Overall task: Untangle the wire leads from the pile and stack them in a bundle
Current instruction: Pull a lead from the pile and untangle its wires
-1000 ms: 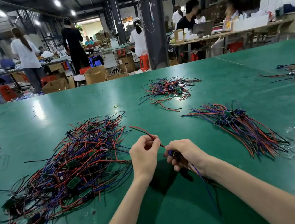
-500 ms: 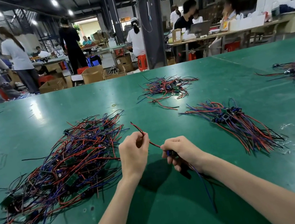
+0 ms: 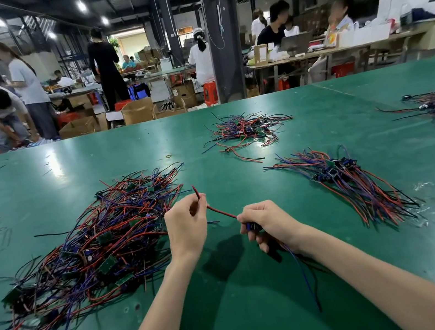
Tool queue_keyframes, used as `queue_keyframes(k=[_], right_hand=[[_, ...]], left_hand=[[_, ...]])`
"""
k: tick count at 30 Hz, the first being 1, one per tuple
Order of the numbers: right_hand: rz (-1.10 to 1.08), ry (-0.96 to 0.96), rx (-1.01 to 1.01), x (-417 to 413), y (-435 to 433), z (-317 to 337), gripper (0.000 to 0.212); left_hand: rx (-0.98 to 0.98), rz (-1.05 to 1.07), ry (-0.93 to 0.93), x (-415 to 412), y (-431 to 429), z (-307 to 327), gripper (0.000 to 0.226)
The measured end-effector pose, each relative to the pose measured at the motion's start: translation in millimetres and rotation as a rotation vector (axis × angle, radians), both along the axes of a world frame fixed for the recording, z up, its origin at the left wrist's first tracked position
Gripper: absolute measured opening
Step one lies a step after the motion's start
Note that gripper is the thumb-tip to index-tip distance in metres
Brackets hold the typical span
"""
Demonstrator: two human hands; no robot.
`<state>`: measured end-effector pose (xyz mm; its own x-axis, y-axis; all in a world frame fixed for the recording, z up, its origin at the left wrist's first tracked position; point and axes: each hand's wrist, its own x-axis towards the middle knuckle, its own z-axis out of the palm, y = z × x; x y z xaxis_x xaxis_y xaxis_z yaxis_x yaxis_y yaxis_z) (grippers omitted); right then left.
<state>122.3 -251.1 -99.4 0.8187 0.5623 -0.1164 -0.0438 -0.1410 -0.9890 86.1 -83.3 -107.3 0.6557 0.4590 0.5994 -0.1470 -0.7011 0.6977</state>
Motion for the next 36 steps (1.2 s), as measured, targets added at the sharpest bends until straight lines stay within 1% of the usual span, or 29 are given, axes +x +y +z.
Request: queue_keyframes(k=[4, 6, 7, 8, 11, 12, 13, 14, 16, 19, 21, 22, 24, 25, 26, 29, 30, 31, 32, 34, 36], right_hand=[[-0.012, 0.006, 0.012, 1, -1, 0, 0.036], [-0.010, 0.006, 0.015, 1, -1, 0, 0.035], [-0.007, 0.002, 0.012, 1, 0, 0, 0.035], [-0.001, -0.002, 0.007, 1, 0, 0, 0.035], [0.022, -0.017, -0.008, 0, 1, 0, 0.035], [0.027, -0.020, -0.008, 0, 1, 0, 0.035], [0.028, -0.020, -0.006, 0, 1, 0, 0.035], [0.026, -0.019, -0.002, 0, 1, 0, 0.034], [0.021, -0.015, 0.007, 1, -1, 0, 0.034], [0.032, -0.012, 0.007, 2, -1, 0, 0.033], [0.046, -0.014, 0.001, 1, -1, 1, 0.033], [0.052, -0.014, 0.000, 1, -1, 1, 0.033], [0.061, -0.013, -0.005, 1, -2, 2, 0.034], [0.064, -0.014, -0.008, 1, -2, 2, 0.033], [0.066, -0.016, -0.011, 1, -3, 2, 0.033], [0.072, -0.019, -0.016, 1, -3, 2, 0.032], [0.073, -0.019, -0.017, 1, -3, 2, 0.032], [0.073, -0.020, -0.018, 1, -3, 2, 0.031], [0.073, -0.021, -0.018, 1, -4, 2, 0.032], [0.075, -0.021, -0.016, 2, -4, 2, 0.032], [0.081, -0.019, -0.012, 2, -4, 2, 0.033]], left_hand=[[-0.418, -0.005, 0.007, -1, -1, 6, 0.023], [-0.528, -0.018, 0.010, -1, 1, 6, 0.024], [-0.526, -0.019, 0.011, -2, 1, 6, 0.022], [-0.484, -0.010, 0.004, -3, 1, 5, 0.020], [-0.186, 0.064, -0.053, -5, -1, 5, 0.009], [-0.115, 0.090, -0.068, -5, -1, 4, 0.009], [-0.109, 0.105, -0.065, -4, -1, 4, 0.011], [-0.160, 0.109, -0.046, -3, 0, 5, 0.014], [-0.350, 0.088, 0.002, 0, 3, 6, 0.024], [-0.648, 0.017, -0.014, 2, 6, 7, 0.024], [-0.757, -0.012, -0.040, 1, 7, 7, 0.025], [-0.782, -0.023, -0.046, 1, 7, 6, 0.026], [-0.762, -0.027, -0.038, 1, 8, 6, 0.027], [-0.713, -0.017, -0.027, 0, 9, 6, 0.026], [-0.631, 0.002, -0.016, 0, 10, 6, 0.026], [-0.269, 0.080, -0.031, -4, 9, 5, 0.025], [-0.190, 0.095, -0.058, -5, 7, 4, 0.023], [-0.161, 0.099, -0.082, -6, 6, 4, 0.022], [-0.189, 0.095, -0.094, -6, 5, 5, 0.021], [-0.358, 0.055, -0.102, -5, 3, 7, 0.020], [-0.509, 0.004, -0.118, -3, 4, 10, 0.025]])
